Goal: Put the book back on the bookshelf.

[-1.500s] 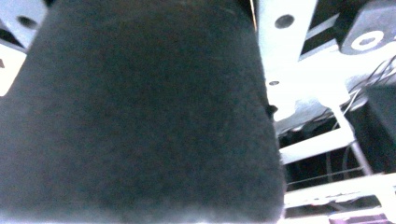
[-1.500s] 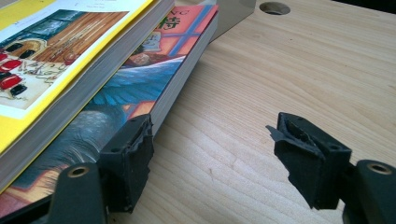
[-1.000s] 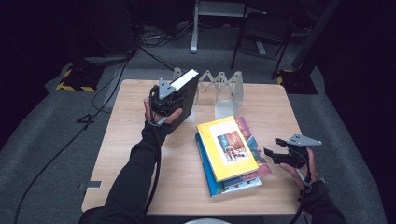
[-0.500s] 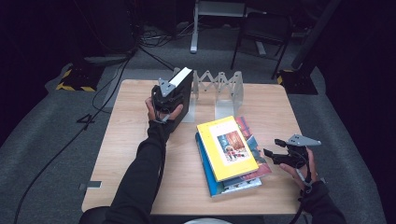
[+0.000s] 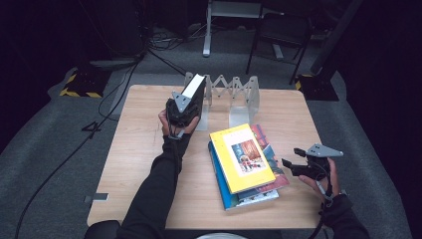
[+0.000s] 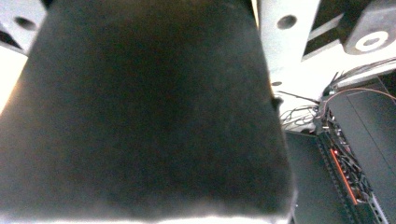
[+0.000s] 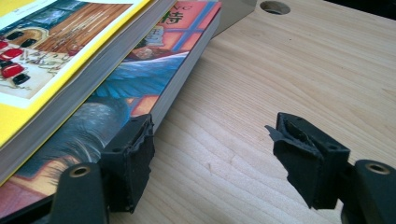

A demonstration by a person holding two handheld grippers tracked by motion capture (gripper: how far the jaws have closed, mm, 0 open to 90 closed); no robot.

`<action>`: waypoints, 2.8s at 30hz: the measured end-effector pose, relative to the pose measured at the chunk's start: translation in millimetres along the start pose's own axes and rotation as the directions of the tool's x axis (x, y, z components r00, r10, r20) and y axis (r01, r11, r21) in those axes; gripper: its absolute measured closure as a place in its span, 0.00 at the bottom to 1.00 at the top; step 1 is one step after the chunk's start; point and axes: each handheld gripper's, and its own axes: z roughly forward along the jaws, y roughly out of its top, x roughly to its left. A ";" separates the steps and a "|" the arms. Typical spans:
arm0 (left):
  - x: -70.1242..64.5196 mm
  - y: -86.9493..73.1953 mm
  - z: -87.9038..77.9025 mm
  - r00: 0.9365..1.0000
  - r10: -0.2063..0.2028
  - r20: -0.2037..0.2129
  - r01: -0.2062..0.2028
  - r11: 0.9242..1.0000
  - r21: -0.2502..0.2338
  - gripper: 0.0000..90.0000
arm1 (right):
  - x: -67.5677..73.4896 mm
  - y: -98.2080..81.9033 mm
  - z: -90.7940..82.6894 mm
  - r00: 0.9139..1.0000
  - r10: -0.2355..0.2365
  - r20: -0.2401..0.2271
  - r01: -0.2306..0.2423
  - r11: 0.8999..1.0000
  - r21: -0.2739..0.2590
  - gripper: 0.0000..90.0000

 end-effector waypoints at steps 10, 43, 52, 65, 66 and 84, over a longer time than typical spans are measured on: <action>5.3 -8.9 -8.7 1.000 -0.004 0.004 0.004 1.000 0.007 0.52 | 0.8 -0.3 4.8 1.000 -0.001 0.006 0.001 1.000 0.030 0.33; -14.3 -71.7 -8.5 0.998 -0.054 -0.026 0.058 0.976 0.208 0.57 | -0.9 -2.4 8.2 0.999 0.014 0.049 -0.015 1.000 0.012 0.38; -16.9 -67.7 6.9 0.988 -0.131 -0.086 0.145 0.971 0.188 0.57 | 1.0 -2.4 10.3 0.999 0.005 0.043 -0.006 1.000 0.024 0.37; -23.6 -61.9 22.0 0.972 -0.167 -0.163 0.196 0.963 0.185 0.57 | 2.6 -2.0 13.3 0.999 -0.013 0.049 0.012 0.999 0.035 0.36; -23.6 -61.7 22.9 0.972 -0.170 -0.164 0.199 0.963 0.184 0.57 | 2.1 -2.2 13.1 0.999 -0.010 0.047 0.008 0.999 0.036 0.36; -20.1 -55.0 22.2 0.980 -0.139 -0.141 0.166 0.966 0.200 0.50 | 3.3 -2.2 14.5 0.999 -0.025 0.028 0.024 0.998 0.061 0.36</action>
